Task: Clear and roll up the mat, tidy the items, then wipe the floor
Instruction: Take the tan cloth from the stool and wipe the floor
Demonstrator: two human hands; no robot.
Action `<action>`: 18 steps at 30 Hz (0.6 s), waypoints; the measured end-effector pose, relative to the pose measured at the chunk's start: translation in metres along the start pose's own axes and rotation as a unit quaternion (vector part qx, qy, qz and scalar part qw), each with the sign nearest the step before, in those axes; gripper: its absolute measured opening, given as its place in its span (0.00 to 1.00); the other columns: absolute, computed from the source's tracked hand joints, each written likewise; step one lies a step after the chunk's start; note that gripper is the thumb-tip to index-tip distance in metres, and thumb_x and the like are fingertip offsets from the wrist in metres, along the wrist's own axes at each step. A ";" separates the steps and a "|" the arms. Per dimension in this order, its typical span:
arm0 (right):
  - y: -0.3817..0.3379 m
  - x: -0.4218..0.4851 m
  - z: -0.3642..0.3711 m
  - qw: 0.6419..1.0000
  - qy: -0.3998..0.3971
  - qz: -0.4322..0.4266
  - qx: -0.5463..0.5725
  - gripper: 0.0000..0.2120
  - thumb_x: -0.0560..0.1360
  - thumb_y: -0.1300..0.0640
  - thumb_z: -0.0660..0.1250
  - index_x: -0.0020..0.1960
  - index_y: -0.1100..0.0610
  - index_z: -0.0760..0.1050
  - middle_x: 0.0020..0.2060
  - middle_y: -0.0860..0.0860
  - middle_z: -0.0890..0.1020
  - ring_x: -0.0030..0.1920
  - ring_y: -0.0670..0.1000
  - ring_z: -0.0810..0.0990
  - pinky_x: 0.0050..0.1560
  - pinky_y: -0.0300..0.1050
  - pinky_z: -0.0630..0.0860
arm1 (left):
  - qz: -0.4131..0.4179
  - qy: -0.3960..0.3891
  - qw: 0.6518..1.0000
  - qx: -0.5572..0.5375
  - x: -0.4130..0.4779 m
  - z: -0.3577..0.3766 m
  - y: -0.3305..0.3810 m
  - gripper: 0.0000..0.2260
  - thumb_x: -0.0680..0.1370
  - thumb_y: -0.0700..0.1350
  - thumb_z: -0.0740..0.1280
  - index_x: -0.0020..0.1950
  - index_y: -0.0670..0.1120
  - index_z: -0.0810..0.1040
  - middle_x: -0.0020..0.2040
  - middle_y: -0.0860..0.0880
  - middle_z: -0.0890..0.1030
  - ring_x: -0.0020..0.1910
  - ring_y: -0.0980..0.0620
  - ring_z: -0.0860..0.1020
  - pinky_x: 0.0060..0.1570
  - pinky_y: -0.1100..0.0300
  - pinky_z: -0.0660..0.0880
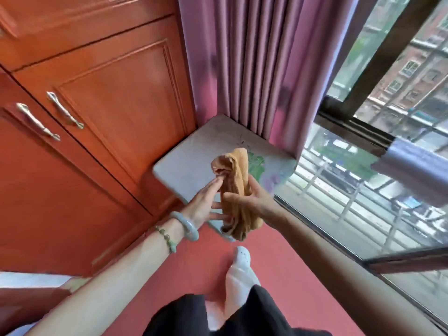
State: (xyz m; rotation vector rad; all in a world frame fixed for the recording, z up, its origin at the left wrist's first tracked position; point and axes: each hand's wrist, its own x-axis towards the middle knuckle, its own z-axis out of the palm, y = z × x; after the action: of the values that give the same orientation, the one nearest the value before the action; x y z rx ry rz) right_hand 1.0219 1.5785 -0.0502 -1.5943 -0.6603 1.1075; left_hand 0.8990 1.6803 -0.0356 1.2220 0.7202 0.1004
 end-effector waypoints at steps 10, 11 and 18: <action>0.037 -0.159 -0.035 0.974 0.186 0.009 -0.128 0.23 0.63 0.50 0.76 0.53 0.50 0.69 0.46 0.46 0.80 0.49 0.48 0.79 0.52 0.45 0.76 | -0.031 -0.150 0.985 0.077 -0.088 0.104 -0.031 0.20 0.80 0.55 0.57 0.71 0.55 0.64 0.67 0.51 0.70 0.56 0.40 0.78 0.45 0.49 0.80; 0.041 -0.175 -0.044 0.972 0.200 0.006 -0.125 0.23 0.62 0.49 0.75 0.52 0.50 0.70 0.45 0.46 0.80 0.48 0.49 0.80 0.52 0.47 0.76 | -0.024 -0.154 0.984 0.088 -0.096 0.118 -0.034 0.19 0.80 0.53 0.58 0.71 0.55 0.65 0.67 0.50 0.70 0.55 0.41 0.78 0.44 0.50 0.80; 0.093 -0.298 -0.118 0.958 0.246 0.010 -0.148 0.21 0.59 0.47 0.70 0.49 0.51 0.71 0.44 0.51 0.82 0.48 0.53 0.80 0.51 0.58 0.76 | 0.025 -0.173 0.974 0.143 -0.149 0.228 -0.082 0.13 0.74 0.50 0.66 0.57 0.57 0.72 0.56 0.48 0.75 0.43 0.51 0.79 0.40 0.56 0.78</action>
State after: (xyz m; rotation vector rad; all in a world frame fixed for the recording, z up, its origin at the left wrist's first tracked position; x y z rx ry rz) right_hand 0.9916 1.2471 -0.0360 -2.0398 -0.4871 0.5985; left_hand 0.8845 1.3982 -0.0066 1.4864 0.4065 -0.1773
